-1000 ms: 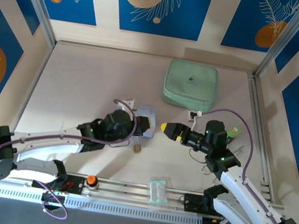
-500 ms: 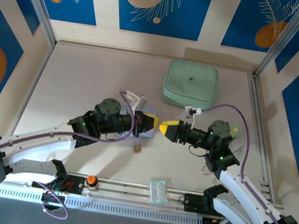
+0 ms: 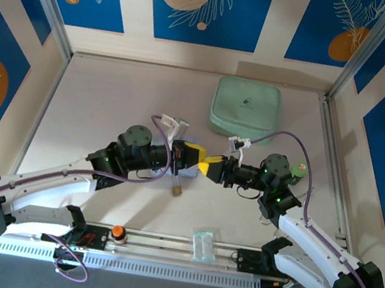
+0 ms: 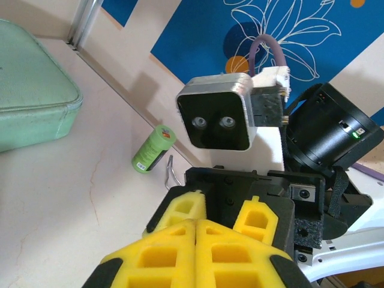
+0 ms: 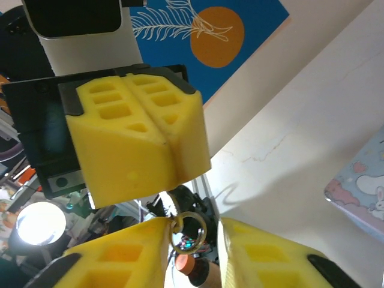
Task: Unlock a padlock with a key
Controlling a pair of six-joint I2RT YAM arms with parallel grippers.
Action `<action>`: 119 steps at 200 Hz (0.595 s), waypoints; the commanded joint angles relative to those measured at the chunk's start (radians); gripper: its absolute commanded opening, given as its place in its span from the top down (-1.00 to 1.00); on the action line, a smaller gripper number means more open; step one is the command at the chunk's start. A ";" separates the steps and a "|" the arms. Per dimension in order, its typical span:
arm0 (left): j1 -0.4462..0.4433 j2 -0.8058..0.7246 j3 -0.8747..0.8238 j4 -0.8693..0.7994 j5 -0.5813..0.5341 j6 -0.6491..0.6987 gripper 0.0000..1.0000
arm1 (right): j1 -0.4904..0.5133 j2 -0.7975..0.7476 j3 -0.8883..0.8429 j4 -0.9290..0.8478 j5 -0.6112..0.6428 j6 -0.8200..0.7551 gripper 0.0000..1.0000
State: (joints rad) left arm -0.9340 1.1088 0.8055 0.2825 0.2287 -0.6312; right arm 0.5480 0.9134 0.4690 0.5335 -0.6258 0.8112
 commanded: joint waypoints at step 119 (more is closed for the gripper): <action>0.007 0.014 -0.018 0.080 0.027 -0.037 1.00 | 0.020 0.007 -0.022 0.077 0.002 0.010 0.88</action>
State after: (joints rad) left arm -0.9325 1.1168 0.8024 0.3222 0.2317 -0.6559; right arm 0.5591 0.9138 0.4648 0.5827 -0.6285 0.8188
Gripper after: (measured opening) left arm 0.050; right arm 0.074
